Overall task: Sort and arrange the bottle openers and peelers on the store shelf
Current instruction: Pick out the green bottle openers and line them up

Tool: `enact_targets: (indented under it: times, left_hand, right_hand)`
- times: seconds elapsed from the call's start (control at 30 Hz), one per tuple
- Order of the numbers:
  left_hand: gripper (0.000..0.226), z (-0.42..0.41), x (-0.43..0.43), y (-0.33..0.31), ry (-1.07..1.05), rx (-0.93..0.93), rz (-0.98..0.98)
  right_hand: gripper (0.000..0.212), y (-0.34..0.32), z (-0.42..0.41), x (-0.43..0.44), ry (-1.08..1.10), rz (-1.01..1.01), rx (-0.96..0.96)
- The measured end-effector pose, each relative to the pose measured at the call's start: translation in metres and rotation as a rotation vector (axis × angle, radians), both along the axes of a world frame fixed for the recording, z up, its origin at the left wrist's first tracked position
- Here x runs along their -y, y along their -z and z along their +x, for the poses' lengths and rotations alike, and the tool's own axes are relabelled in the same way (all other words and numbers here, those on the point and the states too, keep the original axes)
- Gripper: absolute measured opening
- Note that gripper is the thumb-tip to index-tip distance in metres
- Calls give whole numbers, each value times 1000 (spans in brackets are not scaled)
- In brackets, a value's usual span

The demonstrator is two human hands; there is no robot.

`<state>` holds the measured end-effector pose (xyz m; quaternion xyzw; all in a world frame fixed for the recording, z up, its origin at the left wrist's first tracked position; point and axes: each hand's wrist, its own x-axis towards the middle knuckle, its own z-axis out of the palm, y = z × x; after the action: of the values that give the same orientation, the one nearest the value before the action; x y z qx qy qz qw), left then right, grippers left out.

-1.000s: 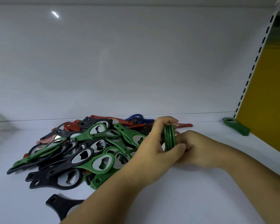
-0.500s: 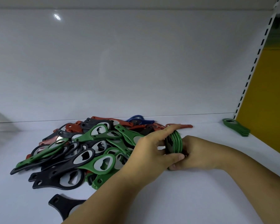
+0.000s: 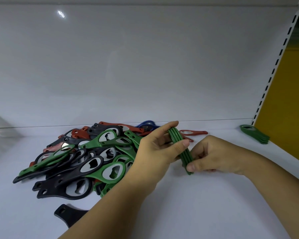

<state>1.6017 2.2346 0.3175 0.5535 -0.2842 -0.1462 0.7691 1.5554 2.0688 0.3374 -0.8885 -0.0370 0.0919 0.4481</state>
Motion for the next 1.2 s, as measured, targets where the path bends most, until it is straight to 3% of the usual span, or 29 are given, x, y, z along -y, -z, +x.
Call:
enact_targets:
  times: [0.13, 0.3, 0.4, 0.53, 0.57, 0.63, 0.73, 0.83, 0.93, 1.03, 1.2]
  left_hand:
    - [51, -2, 1, -3, -9, -51, -63]
    - [51, -4, -1, -5, -22, -64, -122]
    - [55, -5, 0, -5, -32, -99, -154]
    - [73, -11, 6, 0, 19, -113, -58]
    - [74, -13, 8, 1, 36, -113, 9]
    - [58, -17, 12, 4, 49, -74, 169]
    - [24, -24, 14, 7, 150, -40, 312]
    - [28, -32, 14, 8, 311, -30, 393]
    - [25, -31, 14, 9, 322, -8, 429]
    - [29, -29, 14, 12, 328, 16, 468]
    - [17, -28, 13, 11, 340, 66, 516]
  right_hand:
    - [12, 0, -1, 2, 27, 36, 87]
    - [34, 5, 0, -5, 134, 63, 205]
    - [22, 1, -3, -7, 189, 10, 199]
    - [15, -2, -24, 8, 243, -124, 155]
    - [24, -2, -33, 17, 271, -160, 123]
    - [42, -4, -48, 41, 375, -246, 66]
    - [51, -6, -69, 85, 559, -407, -13]
    - [52, -9, -88, 121, 708, -546, -118]
    - [54, -9, -98, 139, 797, -627, -171]
    - [52, -8, -96, 144, 831, -675, -164]
    - [47, -13, -80, 142, 821, -782, -233]
